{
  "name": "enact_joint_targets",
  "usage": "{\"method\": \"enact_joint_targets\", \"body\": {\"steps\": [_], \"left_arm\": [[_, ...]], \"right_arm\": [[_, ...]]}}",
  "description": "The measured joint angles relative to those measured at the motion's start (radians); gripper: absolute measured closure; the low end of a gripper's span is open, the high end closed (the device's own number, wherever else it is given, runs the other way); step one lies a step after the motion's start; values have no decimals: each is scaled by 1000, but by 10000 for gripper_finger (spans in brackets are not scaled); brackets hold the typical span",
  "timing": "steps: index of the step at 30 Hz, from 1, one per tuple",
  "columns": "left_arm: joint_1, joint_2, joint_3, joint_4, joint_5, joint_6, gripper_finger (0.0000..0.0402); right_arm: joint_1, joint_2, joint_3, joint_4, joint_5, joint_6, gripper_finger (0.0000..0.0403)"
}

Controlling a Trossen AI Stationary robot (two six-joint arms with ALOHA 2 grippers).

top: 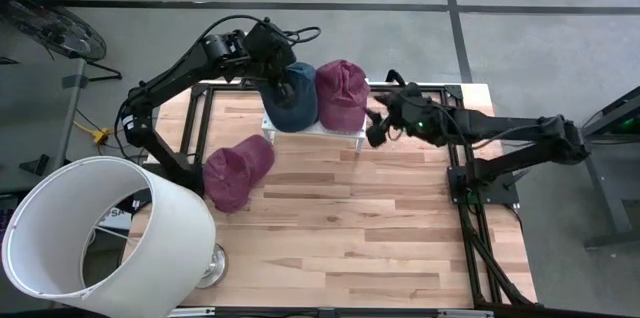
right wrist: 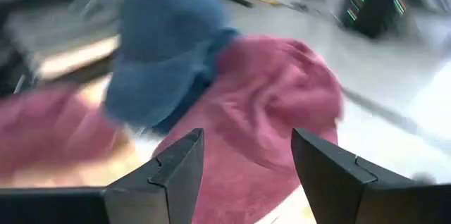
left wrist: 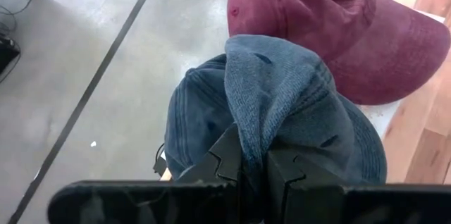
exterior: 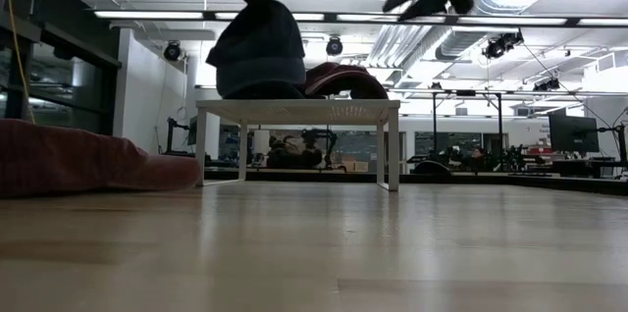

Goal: Pick & Place hat
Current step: Stack the black cap on top of the black cap on the shelf

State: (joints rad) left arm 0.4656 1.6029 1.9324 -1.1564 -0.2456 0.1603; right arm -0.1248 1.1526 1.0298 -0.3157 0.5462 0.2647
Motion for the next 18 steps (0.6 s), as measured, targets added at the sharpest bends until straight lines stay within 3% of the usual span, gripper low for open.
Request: {"method": "enact_joint_targets", "body": {"steps": [7,13,18], "left_arm": [[-1,7,0,17,-36,-12,386],[0,7,0,29,-80,-27,386],[0,7,0,40,-86,-35,386]], "right_arm": [[-133,5,-163,114,16,429,197],[-198,5,-334,399,-91,603,197],[-218,6,-450,601,-101,703,197]]}}
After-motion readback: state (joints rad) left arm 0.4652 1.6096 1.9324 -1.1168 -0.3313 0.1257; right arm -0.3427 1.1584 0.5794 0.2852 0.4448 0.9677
